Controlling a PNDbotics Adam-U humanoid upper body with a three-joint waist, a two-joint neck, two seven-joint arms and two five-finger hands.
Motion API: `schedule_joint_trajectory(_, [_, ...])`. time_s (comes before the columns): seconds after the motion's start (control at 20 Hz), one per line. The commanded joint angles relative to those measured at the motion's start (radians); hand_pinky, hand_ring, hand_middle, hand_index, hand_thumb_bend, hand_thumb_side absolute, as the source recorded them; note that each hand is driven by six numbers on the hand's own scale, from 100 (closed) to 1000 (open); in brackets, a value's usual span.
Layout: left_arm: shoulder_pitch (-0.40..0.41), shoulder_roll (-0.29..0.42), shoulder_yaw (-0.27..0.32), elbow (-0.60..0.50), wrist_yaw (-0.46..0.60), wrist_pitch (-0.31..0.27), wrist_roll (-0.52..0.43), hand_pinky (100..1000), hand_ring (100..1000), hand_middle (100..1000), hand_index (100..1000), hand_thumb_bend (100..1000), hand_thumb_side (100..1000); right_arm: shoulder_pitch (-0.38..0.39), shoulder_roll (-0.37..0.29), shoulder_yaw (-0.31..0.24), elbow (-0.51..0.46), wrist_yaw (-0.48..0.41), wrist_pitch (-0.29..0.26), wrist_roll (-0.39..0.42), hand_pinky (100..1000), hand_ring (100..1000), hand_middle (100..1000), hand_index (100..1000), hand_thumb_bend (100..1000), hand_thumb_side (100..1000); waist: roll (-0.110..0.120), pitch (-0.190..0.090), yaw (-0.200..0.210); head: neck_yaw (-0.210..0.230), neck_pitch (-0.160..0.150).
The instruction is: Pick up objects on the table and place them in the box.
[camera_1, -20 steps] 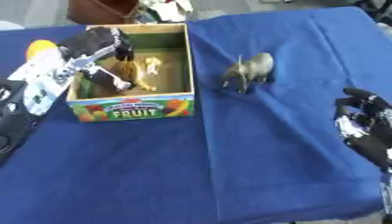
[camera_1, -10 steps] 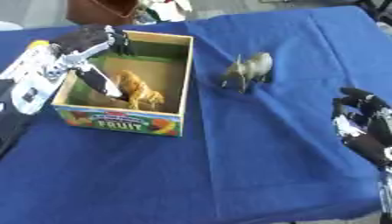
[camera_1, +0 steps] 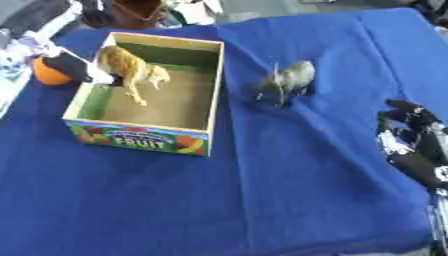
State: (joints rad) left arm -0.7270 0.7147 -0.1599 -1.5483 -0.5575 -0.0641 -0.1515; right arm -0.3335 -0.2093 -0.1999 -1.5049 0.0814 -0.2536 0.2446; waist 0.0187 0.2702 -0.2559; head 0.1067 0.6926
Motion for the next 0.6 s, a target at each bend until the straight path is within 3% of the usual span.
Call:
schedule_joint_trajectory(0.05, [-0.003,0.059,0.021,-0.043,0.055,0.046,0.012,619,558,545,668,831,224,-0.006,-0.024,-0.008,-0.011,0.002,-0.001,-0.005,594,794,597,815,100,258,-0.005,-0.023,0.002,-0.007,-0.012])
schedule_joint_trajectory(0.25, [-0.027,0.041,-0.016,-0.024,0.060,0.052,-0.018,612,540,522,644,835,223,-0.008,-0.020,-0.005,-0.009,0.000,-0.004,-0.002,595,795,597,815,100,256,-0.015,-0.021,0.002,-0.008,-0.010])
schedule_joint_trajectory(0.6, [-0.110,-0.029,-0.107,0.099,-0.022,-0.011,-0.100,622,535,504,622,841,232,-0.010,-0.015,0.002,-0.005,-0.002,-0.008,0.004,594,795,596,816,100,258,-0.019,-0.017,-0.012,-0.007,-0.010])
